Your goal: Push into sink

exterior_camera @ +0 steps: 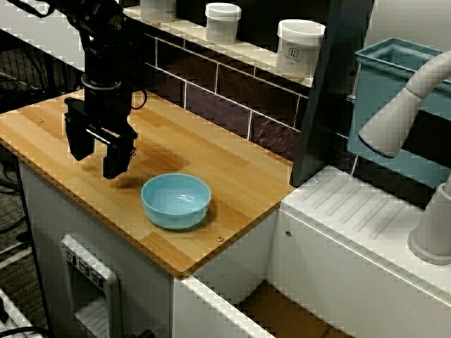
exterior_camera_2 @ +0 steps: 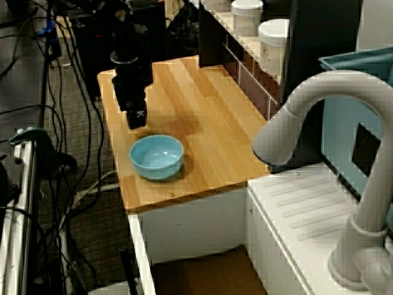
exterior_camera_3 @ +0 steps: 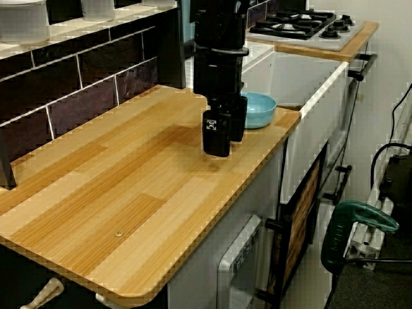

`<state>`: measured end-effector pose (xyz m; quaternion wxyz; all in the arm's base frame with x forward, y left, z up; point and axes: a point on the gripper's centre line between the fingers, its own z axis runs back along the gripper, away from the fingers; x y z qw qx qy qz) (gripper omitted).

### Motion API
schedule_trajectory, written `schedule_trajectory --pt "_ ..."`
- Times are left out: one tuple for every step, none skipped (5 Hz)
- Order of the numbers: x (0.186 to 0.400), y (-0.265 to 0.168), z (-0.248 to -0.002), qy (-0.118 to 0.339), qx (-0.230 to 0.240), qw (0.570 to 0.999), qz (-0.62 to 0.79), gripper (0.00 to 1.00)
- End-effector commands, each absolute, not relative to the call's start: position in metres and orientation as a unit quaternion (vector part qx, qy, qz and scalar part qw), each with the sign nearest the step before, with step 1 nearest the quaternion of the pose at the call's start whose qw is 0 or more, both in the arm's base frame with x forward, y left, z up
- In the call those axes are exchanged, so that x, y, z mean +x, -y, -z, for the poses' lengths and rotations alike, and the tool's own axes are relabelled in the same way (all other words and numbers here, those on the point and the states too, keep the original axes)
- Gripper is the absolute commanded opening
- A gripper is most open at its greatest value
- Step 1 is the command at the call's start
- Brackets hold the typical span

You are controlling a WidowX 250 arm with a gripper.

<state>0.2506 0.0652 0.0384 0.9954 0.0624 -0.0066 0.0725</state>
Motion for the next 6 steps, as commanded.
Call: schedule_trajectory --pt "0.257 -0.032 -0.040 0.040 0.081 0.995 -0.046 1.00" --pt "0.269 -0.007 -0.038 0.035 0.073 0.996 -0.035 1.00" --pt "0.285 0.023 -0.040 0.028 0.048 0.998 -0.034 1.00" --pt "0.299 0.055 -0.033 0.006 0.030 0.999 -0.027 1.00" --pt "0.304 0.077 -0.029 -0.010 0.019 1.000 -0.012 1.00" --pt "0.304 0.079 -0.032 -0.018 0.012 1.000 -0.002 1.00"
